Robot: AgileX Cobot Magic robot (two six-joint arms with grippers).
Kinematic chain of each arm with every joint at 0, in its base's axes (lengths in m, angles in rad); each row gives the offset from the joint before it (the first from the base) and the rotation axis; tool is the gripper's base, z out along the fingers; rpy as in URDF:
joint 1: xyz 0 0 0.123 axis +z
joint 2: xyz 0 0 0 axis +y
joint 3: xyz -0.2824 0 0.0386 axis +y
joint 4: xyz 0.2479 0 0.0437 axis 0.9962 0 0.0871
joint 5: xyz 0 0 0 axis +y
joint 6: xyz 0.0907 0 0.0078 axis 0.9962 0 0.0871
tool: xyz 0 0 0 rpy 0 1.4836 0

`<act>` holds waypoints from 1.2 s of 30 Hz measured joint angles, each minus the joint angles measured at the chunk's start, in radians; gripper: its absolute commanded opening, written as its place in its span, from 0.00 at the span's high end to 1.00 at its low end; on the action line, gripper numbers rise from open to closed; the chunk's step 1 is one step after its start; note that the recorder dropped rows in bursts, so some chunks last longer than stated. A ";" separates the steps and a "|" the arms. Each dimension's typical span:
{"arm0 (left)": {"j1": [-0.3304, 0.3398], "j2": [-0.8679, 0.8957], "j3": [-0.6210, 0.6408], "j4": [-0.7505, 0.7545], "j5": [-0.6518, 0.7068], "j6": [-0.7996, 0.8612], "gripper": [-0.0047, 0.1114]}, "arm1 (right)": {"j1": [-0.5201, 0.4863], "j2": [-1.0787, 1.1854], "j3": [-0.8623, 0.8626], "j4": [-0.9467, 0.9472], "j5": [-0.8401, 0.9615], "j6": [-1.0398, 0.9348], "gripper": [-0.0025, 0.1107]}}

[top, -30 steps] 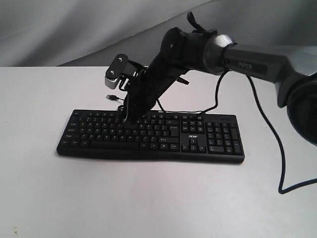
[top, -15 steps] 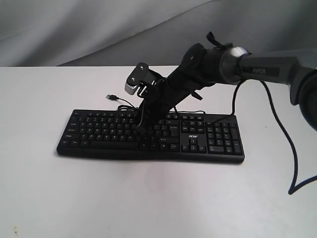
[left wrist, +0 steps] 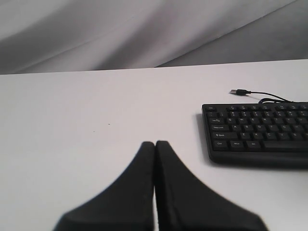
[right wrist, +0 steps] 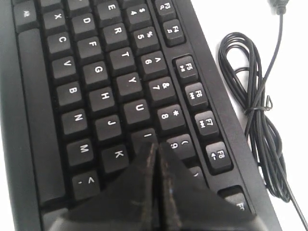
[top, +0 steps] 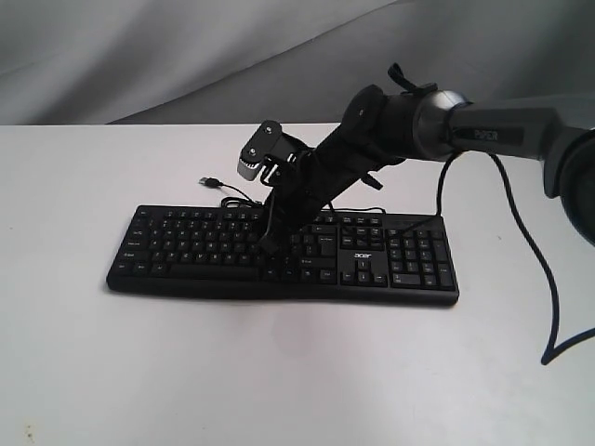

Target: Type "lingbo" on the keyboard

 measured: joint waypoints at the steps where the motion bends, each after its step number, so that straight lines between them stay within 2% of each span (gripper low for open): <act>1: 0.000 0.000 0.000 0.000 0.000 0.000 0.96 | 0.000 0.000 0.000 0.000 0.000 0.000 0.98; 29: 0.000 0.000 0.000 0.000 0.000 0.000 0.96 | 0.000 0.021 0.000 0.013 -0.004 -0.006 0.98; 36: 0.000 0.000 0.000 0.000 0.000 0.000 0.96 | 0.000 -0.110 0.003 -0.010 0.017 0.030 0.98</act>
